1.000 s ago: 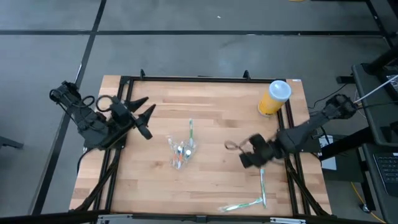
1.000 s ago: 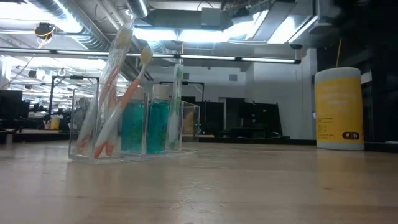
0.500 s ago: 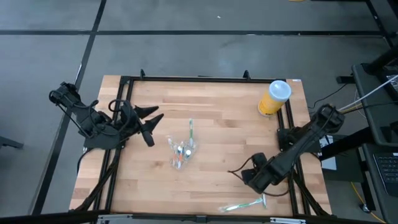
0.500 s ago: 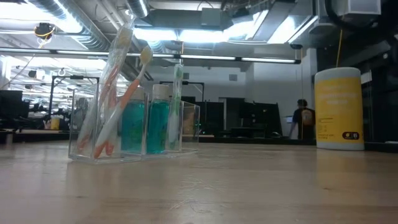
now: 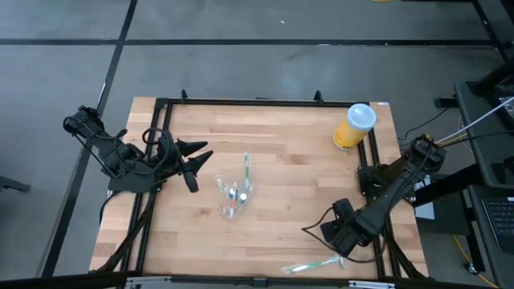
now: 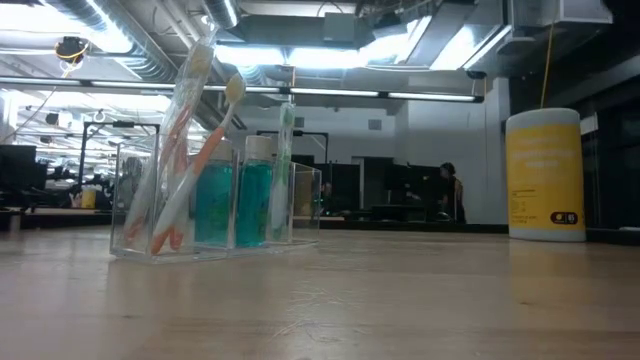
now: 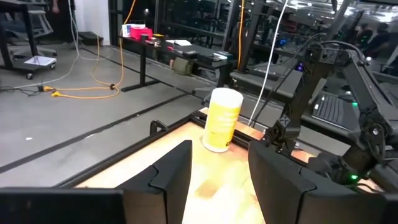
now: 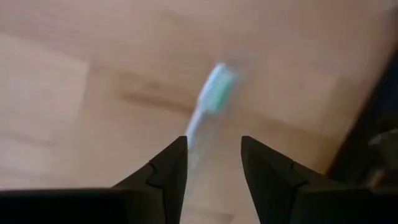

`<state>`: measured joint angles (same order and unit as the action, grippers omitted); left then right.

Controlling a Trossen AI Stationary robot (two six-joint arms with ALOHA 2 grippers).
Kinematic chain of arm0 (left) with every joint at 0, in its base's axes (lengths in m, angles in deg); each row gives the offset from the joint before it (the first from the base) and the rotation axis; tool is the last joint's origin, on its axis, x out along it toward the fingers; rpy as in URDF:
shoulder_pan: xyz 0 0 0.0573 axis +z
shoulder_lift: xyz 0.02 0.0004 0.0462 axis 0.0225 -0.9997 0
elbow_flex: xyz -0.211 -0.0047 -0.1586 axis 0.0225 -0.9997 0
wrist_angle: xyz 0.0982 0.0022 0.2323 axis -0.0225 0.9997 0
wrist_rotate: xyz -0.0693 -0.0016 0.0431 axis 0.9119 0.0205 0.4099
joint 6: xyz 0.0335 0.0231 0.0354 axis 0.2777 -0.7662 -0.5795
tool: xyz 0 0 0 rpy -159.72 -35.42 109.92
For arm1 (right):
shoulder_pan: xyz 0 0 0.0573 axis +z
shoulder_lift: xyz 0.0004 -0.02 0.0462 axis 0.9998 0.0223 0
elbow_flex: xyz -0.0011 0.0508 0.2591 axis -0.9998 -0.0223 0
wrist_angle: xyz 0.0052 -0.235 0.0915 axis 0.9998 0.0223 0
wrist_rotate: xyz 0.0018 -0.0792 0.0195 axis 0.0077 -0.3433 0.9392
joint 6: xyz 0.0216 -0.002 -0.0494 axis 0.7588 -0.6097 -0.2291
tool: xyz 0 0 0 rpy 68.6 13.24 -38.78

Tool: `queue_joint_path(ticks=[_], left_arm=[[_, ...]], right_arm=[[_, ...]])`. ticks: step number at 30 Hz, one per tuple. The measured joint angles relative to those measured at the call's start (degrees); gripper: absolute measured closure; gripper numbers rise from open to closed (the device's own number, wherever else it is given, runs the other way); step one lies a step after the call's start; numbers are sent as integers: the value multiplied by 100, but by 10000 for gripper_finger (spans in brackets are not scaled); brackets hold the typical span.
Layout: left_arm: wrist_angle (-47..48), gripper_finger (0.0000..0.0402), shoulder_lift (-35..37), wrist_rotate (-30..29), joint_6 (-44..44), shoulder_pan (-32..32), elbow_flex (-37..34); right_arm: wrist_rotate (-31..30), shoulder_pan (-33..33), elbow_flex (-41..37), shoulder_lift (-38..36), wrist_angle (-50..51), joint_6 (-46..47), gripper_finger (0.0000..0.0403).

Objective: Pick & Place toothbrushing station
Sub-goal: Put the top green toothbrush into the transparent organizer

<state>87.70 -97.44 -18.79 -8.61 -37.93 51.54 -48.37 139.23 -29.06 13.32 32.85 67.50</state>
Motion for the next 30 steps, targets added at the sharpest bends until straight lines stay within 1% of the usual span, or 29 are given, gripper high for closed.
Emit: queue_joint_path(ticks=[2, 6, 15, 18, 22, 24, 26, 28, 30], left_arm=[[3, 247, -1, 2, -3, 0, 0], [3, 247, 0, 2, -10, 0, 0], [-1, 249, -2, 2, 113, 0, 2], [-1, 252, 0, 0, 135, 0, 2], [-3, 254, 0, 0, 153, 0, 4], [-5, 254, 0, 0, 154, 0, 4], [-3, 254, 0, 0, 154, 0, 4], [-5, 254, 0, 0, 154, 0, 4], [-3, 254, 0, 0, 152, 0, 4]], right_arm=[[-21, 27, -19, 0, 112, 0, 252], [-39, 41, -148, 2, 30, -1, 252], [-75, 66, -858, 7, -1228, 1, 252], [-133, 67, -1019, 7, -1450, 2, 252], [-329, 55, -1032, 7, -1529, 7, 260], [-424, 54, -1032, 7, -1597, 9, 276], [-533, 54, -1031, 7, -1663, 13, 302], [-708, 49, -1006, 7, -1704, 15, 341], [-1050, 37, -937, 7, -1716, -1, 382]])
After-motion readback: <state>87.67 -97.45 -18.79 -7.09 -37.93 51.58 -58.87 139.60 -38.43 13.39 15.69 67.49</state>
